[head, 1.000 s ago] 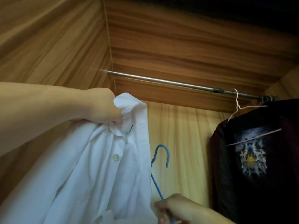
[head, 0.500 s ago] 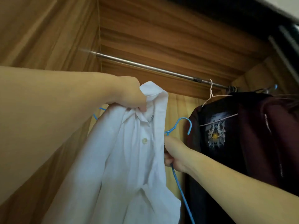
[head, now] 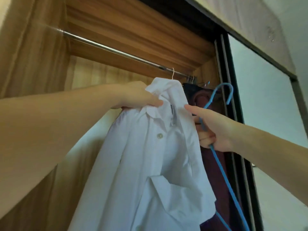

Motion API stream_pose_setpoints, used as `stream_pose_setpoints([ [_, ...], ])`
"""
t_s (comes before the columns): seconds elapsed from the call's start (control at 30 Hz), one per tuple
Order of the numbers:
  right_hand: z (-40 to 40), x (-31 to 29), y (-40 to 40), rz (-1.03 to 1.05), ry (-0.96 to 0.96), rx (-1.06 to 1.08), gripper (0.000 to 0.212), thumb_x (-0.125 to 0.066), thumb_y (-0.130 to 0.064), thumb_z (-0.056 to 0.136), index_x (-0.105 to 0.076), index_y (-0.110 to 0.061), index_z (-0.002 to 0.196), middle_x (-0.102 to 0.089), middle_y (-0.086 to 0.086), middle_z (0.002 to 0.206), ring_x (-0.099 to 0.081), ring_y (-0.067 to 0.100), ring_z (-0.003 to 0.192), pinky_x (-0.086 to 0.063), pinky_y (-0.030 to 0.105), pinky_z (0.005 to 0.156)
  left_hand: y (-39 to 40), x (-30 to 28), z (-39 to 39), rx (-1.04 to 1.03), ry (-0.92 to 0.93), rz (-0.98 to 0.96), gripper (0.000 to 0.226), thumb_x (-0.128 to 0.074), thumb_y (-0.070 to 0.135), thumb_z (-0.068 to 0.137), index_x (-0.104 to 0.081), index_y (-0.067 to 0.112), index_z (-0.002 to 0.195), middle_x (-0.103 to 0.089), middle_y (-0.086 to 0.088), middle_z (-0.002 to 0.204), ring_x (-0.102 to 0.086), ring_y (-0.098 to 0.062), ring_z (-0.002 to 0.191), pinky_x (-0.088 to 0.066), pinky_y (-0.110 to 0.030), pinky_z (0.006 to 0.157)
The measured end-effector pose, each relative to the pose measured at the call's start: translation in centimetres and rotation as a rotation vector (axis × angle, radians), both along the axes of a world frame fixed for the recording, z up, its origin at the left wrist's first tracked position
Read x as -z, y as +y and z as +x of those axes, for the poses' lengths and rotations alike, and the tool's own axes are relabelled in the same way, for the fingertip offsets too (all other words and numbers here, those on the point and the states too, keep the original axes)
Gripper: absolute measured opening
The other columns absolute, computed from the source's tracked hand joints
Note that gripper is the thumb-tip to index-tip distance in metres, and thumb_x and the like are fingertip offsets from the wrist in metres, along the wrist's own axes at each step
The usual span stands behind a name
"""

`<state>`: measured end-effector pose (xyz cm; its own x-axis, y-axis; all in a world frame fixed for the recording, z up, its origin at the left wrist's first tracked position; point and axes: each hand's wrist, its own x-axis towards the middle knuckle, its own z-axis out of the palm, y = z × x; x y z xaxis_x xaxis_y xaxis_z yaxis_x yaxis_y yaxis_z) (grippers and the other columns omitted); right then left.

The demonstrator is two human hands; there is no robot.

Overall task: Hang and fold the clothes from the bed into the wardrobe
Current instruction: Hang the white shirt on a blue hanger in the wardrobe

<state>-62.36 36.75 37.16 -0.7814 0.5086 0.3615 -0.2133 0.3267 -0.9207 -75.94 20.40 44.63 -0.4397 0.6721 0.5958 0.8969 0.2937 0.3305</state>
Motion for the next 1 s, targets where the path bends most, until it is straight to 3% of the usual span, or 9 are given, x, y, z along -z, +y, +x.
stream_pose_setpoints([
  [0.17, 8.3, 4.5, 2.3, 0.073, -0.067, 0.170, 0.022, -0.066, -0.022, 0.090, -0.051, -0.015, 0.075, -0.035, 0.001, 0.054, -0.020, 0.010, 0.040, -0.014, 0.019, 0.039, 2.4, 4.3, 8.5, 0.129, -0.085, 0.012, 0.053, -0.061, 0.057, 0.086, -0.058, 0.024, 0.126, -0.065, 0.004, 0.114, -0.063, -0.015, 0.098, -0.051, -0.029, 0.081],
  [0.27, 14.7, 7.7, 4.5, 0.050, -0.055, 0.295, 0.017, -0.066, -0.023, 0.089, -0.059, -0.010, 0.081, -0.049, 0.007, 0.063, -0.036, 0.015, 0.042, -0.026, 0.020, 0.042, 5.4, 9.2, 12.6, 0.177, -0.131, 0.020, 0.029, -0.054, 0.053, 0.093, -0.062, 0.029, 0.108, -0.064, 0.014, 0.094, -0.061, -0.006, 0.085, -0.045, -0.020, 0.066],
  [0.37, 21.0, 11.9, 7.5, 0.018, -0.132, 0.378, 0.022, -0.064, -0.026, 0.091, -0.064, -0.005, 0.088, -0.057, 0.010, 0.065, -0.047, 0.018, 0.041, -0.034, 0.018, 0.040, 9.8, 14.5, 16.2, 0.207, -0.245, -0.125, 0.033, -0.048, 0.050, 0.096, -0.068, 0.024, 0.092, -0.067, 0.006, 0.092, -0.062, -0.010, 0.084, -0.046, -0.020, 0.069],
  [0.47, 26.2, 16.1, 10.4, 0.044, -0.268, 0.388, 0.030, -0.064, -0.031, 0.091, -0.064, -0.002, 0.085, -0.051, 0.013, 0.066, -0.041, 0.022, 0.053, -0.029, 0.024, 0.049, 13.2, 18.7, 19.5, 0.222, -0.337, -0.284, 0.038, -0.041, 0.050, 0.099, -0.067, 0.023, 0.103, -0.067, 0.001, 0.102, -0.062, -0.015, 0.096, -0.054, -0.033, 0.084],
  [0.6, 32.0, 20.0, 12.0, 0.024, -0.394, 0.440, 0.026, -0.067, -0.032, 0.089, -0.063, -0.008, 0.078, -0.046, 0.003, 0.054, -0.030, 0.014, 0.045, -0.022, 0.019, 0.044, 15.6, 21.7, 24.4, 0.283, -0.426, -0.325, 0.040, -0.039, 0.046, 0.100, -0.067, 0.021, 0.113, -0.070, 0.001, 0.105, -0.066, -0.017, 0.098, -0.060, -0.039, 0.080],
  [0.67, 34.0, 20.9, 12.0, 0.023, -0.401, 0.458, 0.036, -0.074, -0.042, 0.081, -0.067, -0.007, 0.081, -0.043, 0.004, 0.055, -0.021, 0.013, 0.045, -0.016, 0.020, 0.042, 16.4, 22.7, 26.4, 0.287, -0.469, -0.281, 0.037, -0.043, 0.043, 0.100, -0.066, 0.018, 0.113, -0.069, -0.002, 0.109, -0.066, -0.019, 0.100, -0.059, -0.039, 0.082],
  [0.77, 35.8, 21.3, 11.8, 0.009, -0.255, 0.612, 0.048, -0.063, -0.056, 0.085, -0.068, -0.009, 0.076, -0.051, -0.008, 0.042, -0.020, 0.013, 0.043, -0.019, 0.022, 0.042, 17.5, 24.4, 28.8, 0.283, -0.582, -0.231, 0.023, -0.052, 0.034, 0.097, -0.065, 0.016, 0.102, -0.068, -0.006, 0.105, -0.065, -0.020, 0.097, -0.055, -0.037, 0.089],
  [0.87, 36.6, 20.7, 11.6, -0.159, 0.056, 0.682, 0.047, -0.045, -0.048, 0.093, -0.043, -0.017, 0.058, -0.034, -0.006, 0.041, -0.021, 0.014, 0.043, -0.017, 0.022, 0.042, 18.3, 26.5, 31.3, 0.298, -0.725, -0.204, 0.016, -0.054, 0.029, 0.097, -0.063, 0.018, 0.091, -0.065, -0.002, 0.087, -0.061, -0.021, 0.082, -0.053, -0.036, 0.085],
  [1.0, 37.6, 19.5, 11.2, -0.355, 0.293, 0.665, 0.038, -0.037, -0.034, 0.091, -0.024, -0.026, 0.056, -0.022, -0.008, 0.044, -0.014, 0.012, 0.042, -0.013, 0.020, 0.040, 19.5, 29.0, 33.7, 0.277, -0.817, -0.151, 0.023, -0.058, 0.035, 0.092, -0.058, 0.016, 0.106, -0.062, -0.004, 0.103, -0.061, -0.026, 0.101, -0.048, -0.040, 0.098],
])
